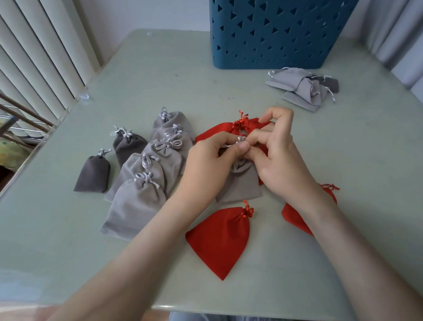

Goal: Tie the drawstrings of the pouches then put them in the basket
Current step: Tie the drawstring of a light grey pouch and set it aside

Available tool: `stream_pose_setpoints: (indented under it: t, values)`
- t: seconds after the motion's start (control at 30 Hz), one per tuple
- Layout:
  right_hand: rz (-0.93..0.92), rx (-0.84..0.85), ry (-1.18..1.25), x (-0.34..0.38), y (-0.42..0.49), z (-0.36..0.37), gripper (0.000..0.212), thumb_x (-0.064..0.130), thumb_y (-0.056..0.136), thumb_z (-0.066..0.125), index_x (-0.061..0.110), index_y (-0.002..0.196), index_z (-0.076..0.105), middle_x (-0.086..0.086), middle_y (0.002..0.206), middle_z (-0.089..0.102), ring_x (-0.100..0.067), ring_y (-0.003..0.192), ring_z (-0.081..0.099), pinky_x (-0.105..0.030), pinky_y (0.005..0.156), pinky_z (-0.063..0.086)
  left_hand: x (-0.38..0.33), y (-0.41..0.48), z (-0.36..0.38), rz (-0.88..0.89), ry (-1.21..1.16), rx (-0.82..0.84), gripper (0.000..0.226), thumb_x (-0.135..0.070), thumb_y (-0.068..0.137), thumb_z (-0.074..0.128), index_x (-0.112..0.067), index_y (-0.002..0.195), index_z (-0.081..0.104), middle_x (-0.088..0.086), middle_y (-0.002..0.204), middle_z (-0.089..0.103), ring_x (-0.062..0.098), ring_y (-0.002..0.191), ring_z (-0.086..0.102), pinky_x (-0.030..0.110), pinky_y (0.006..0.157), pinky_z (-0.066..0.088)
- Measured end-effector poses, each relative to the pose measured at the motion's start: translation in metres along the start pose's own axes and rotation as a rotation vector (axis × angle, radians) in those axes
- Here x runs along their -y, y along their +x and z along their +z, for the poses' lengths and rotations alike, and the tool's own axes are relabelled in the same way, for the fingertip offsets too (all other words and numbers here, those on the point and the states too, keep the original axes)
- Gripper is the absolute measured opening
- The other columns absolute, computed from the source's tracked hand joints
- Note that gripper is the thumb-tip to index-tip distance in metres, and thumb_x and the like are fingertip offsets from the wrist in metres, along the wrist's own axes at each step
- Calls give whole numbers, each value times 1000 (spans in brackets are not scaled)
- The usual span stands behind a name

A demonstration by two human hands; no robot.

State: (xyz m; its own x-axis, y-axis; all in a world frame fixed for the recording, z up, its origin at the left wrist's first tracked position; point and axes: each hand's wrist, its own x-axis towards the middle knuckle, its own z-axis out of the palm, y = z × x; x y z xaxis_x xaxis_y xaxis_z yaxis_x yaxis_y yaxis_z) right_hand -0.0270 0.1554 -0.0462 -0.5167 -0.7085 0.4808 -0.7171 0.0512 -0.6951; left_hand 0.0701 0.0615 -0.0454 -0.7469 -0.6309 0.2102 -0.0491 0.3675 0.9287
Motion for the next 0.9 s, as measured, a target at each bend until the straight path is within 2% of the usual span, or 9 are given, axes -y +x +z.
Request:
stream_pose_setpoints:
  t: [0.1,0.17,0.27,0.33,0.43,0.53,0.6,0.8,0.9]
  values:
    - [32,40,-4,5,0,0,51,-2,81,62,31,96,25,22,67,53,10,81,47,-41,90,38,0,1,1,4,40,-39,29,-25,94,57,-27,65,58,-14,50,51,0,52,43,17,54,32]
    - [56,49,4,4,0,-1,42,5,82,62,27,99,31,21,71,55,8,80,50,-45,89,39,-2,1,2,7,30,-58,28,-22,94,57,-25,66,58,-17,49,52,-2,51,44,14,53,31]
    - [157,56,123,2,2,-2,10,22,89,54,20,98,50,13,75,62,-4,80,57,-34,84,43,-4,1,4,7,-28,-85,20,-18,94,57,-18,74,62,-19,54,59,-6,57,52,13,59,38]
    - [245,29,225,1,3,-2,13,20,95,50,11,96,59,6,80,64,-4,79,59,-23,78,43,-3,2,5,20,-29,-90,20,-19,93,57,-22,74,62,-19,57,61,-6,59,54,16,62,40]
    - [316,36,232,0,4,-3,12,16,94,55,9,93,65,-5,85,71,-9,78,63,-26,77,47,-1,2,5,22,-11,-88,19,-19,93,57,-23,75,62,-20,55,58,-7,57,51,16,61,37]
    - [377,2,233,-2,4,-2,9,18,90,61,18,82,65,3,73,69,-1,67,59,-23,69,44,-1,1,6,30,-4,-96,16,-17,94,57,-18,79,65,-16,59,59,-7,58,52,14,61,38]
    - [399,-24,213,-2,3,-1,14,23,89,63,22,75,63,5,69,67,-2,64,59,-24,67,44,-2,1,6,34,-12,-107,16,-15,94,56,-16,81,65,-16,63,60,-7,60,54,11,62,38]
    - [416,-10,192,3,1,-1,17,26,89,63,19,74,64,6,65,67,-4,63,60,-24,65,44,-1,2,5,50,23,-97,15,-16,94,56,-19,82,66,-15,66,61,-4,63,53,16,64,41]
    - [364,-37,132,5,0,0,13,20,88,62,15,76,63,8,62,60,-4,60,52,-22,62,42,0,3,6,46,30,-97,14,-17,94,57,-17,86,69,-14,68,63,-4,63,53,16,63,40]
